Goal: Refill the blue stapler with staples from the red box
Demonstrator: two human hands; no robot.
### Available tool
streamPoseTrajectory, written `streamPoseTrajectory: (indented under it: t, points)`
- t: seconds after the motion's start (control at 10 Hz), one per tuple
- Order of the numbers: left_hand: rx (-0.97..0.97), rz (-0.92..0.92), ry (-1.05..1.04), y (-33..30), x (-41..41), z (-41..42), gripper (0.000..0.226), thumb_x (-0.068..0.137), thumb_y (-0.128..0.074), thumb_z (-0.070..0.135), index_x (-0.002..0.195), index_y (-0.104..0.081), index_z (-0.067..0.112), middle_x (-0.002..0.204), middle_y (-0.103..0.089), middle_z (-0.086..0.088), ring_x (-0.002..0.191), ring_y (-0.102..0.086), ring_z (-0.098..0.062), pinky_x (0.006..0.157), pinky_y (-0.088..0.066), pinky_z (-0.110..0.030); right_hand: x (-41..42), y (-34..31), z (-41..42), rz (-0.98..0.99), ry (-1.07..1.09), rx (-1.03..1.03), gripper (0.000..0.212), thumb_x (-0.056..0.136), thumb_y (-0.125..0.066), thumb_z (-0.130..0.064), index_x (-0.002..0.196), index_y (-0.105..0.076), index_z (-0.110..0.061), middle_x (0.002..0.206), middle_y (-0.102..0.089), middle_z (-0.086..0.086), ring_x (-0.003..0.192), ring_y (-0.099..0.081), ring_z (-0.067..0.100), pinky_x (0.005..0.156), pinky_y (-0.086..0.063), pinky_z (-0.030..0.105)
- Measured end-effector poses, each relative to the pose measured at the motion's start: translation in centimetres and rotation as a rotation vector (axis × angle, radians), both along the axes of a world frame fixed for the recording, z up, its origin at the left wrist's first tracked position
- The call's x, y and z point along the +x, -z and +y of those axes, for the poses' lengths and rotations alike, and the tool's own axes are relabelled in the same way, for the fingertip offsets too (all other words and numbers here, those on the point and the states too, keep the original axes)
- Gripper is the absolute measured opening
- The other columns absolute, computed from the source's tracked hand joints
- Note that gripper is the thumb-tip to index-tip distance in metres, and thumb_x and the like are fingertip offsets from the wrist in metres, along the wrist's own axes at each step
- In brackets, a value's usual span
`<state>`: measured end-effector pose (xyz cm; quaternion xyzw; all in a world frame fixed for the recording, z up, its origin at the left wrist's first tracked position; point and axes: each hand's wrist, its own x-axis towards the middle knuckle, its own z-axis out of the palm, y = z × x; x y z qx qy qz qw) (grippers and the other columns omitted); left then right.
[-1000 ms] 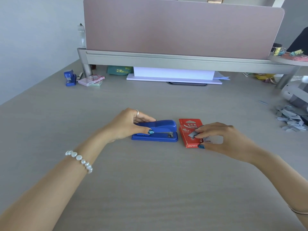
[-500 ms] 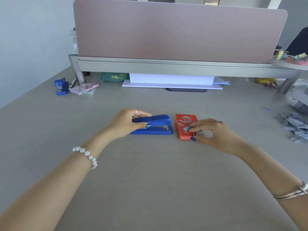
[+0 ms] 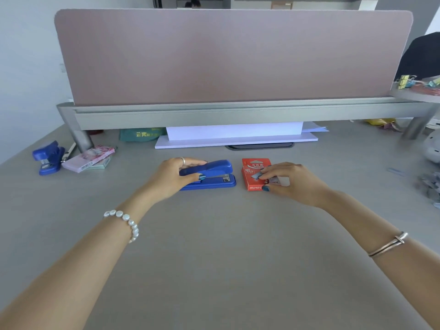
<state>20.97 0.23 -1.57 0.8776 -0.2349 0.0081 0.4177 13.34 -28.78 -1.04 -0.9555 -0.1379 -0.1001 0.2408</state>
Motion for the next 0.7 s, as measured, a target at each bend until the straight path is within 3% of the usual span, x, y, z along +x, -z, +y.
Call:
streamPoseTrajectory:
  t: [0.1, 0.2, 0.3, 0.4, 0.5, 0.7]
  points:
    - [0.015, 0.002, 0.013, -0.1, 2.0, -0.3, 0.033, 0.083, -0.064, 0.016, 0.112, -0.064, 0.030, 0.103, -0.064, 0.023, 0.093, -0.059, 0.008, 0.078, -0.041, -0.006, 1.7, -0.2, -0.1, 0.012, 0.001, 0.012, 0.024, 0.078, -0.069, -0.015, 0.102, -0.069, -0.019, 0.112, -0.066, -0.003, 0.102, -0.054, 0.008, 0.081, -0.027, -0.006]
    - [0.022, 0.025, 0.019, -0.1, 3.6, -0.6, 0.032, 0.082, -0.066, 0.019, 0.109, -0.063, 0.035, 0.110, -0.068, 0.010, 0.100, -0.063, -0.007, 0.090, -0.047, -0.026, 3.0, -0.2, -0.1, 0.029, 0.015, 0.031, 0.024, 0.079, -0.068, -0.015, 0.102, -0.068, -0.019, 0.113, -0.066, -0.001, 0.102, -0.057, 0.011, 0.084, -0.032, 0.003]
    - [0.016, 0.026, 0.016, 0.0, 4.6, -0.9, 0.032, 0.082, -0.065, 0.018, 0.110, -0.063, 0.034, 0.114, -0.065, 0.010, 0.105, -0.061, -0.011, 0.097, -0.046, -0.031, 4.0, -0.2, -0.2, 0.040, 0.023, 0.050, 0.024, 0.079, -0.068, -0.016, 0.103, -0.068, -0.020, 0.115, -0.066, -0.001, 0.101, -0.057, 0.011, 0.081, -0.032, 0.002]
    - [0.011, 0.017, 0.004, 0.0, 5.1, -1.2, 0.034, 0.083, -0.064, 0.016, 0.114, -0.062, 0.029, 0.114, -0.064, 0.012, 0.109, -0.058, -0.009, 0.099, -0.043, -0.029, 4.3, -0.3, -0.1, 0.051, 0.024, 0.045, 0.025, 0.080, -0.067, -0.017, 0.104, -0.067, -0.020, 0.116, -0.065, -0.001, 0.099, -0.053, 0.007, 0.080, -0.031, 0.003]
    - [0.032, 0.001, 0.008, 0.1, 5.3, -1.4, 0.034, 0.084, -0.063, 0.015, 0.116, -0.062, 0.027, 0.114, -0.062, 0.013, 0.109, -0.058, -0.009, 0.097, -0.042, -0.027, 4.3, -0.2, -0.1, 0.040, 0.029, 0.044, 0.025, 0.080, -0.067, -0.018, 0.105, -0.067, -0.021, 0.119, -0.064, -0.001, 0.104, -0.053, 0.007, 0.087, -0.030, 0.011]
    - [0.095, -0.042, -0.012, -0.4, 4.9, -1.6, 0.034, 0.084, -0.063, 0.020, 0.118, -0.060, 0.026, 0.116, -0.059, 0.011, 0.114, -0.056, -0.015, 0.093, -0.040, -0.025, 3.9, -0.6, 0.2, 0.048, 0.059, 0.089, 0.036, 0.080, -0.066, -0.019, 0.115, -0.060, -0.027, 0.130, -0.051, -0.008, 0.120, -0.042, 0.006, 0.093, -0.024, 0.012]
